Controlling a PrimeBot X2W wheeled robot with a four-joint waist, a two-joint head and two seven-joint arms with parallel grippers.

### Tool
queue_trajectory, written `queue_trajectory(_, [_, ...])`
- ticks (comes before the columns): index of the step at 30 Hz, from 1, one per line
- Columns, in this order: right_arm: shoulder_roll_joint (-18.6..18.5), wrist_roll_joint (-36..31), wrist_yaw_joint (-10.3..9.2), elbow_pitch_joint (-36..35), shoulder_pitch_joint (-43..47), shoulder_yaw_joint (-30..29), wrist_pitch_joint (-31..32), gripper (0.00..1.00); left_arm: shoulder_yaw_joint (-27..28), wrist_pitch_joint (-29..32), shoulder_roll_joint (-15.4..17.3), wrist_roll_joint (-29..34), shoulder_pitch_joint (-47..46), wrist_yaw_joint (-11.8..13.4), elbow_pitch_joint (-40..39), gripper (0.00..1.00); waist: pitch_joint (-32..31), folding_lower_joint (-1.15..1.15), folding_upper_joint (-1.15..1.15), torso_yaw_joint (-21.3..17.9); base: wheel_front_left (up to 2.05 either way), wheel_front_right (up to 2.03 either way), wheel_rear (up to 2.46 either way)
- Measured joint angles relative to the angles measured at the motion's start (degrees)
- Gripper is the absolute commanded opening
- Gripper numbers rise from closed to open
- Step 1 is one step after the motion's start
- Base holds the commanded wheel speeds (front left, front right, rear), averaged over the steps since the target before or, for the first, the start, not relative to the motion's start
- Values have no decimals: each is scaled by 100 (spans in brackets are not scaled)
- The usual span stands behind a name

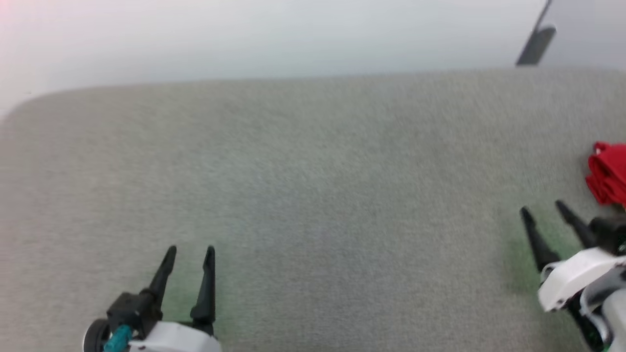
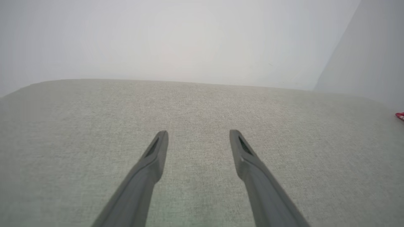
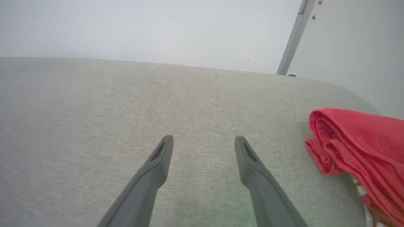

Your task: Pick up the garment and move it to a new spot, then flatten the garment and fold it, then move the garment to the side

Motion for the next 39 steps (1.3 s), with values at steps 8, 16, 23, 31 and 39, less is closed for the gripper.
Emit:
queue_trajectory(8, [398, -390, 0, -697, 571, -682, -1, 100, -85, 0, 103, -90, 396, -4, -115, 100, -651, 0, 0, 340, 0, 0, 0])
queue_trajectory(16, [792, -794, 0, -1475, 1300, -1374, 0, 100, -143, 0, 144, -101, 626, -5, -421, 100, -989, 0, 0, 583, 0, 0, 0])
queue_trajectory(23, [1060, -923, 0, -2137, 1956, -1986, -1, 100, -146, -1, 141, -102, 903, -5, -747, 100, -1112, 0, 0, 672, 0, 0, 0])
queue_trajectory(31, [1260, -1063, 0, -2813, 2753, -2476, 1, 100, -200, 0, 182, -204, 1198, -5, -1006, 100, -1187, 0, 0, 735, 0, 0, 0])
queue_trajectory(39, [1456, -1185, 0, -3292, 3074, -2677, 188, 100, -236, 0, 196, -245, 1256, -5, -1102, 100, -1216, 0, 0, 728, 0, 0, 0])
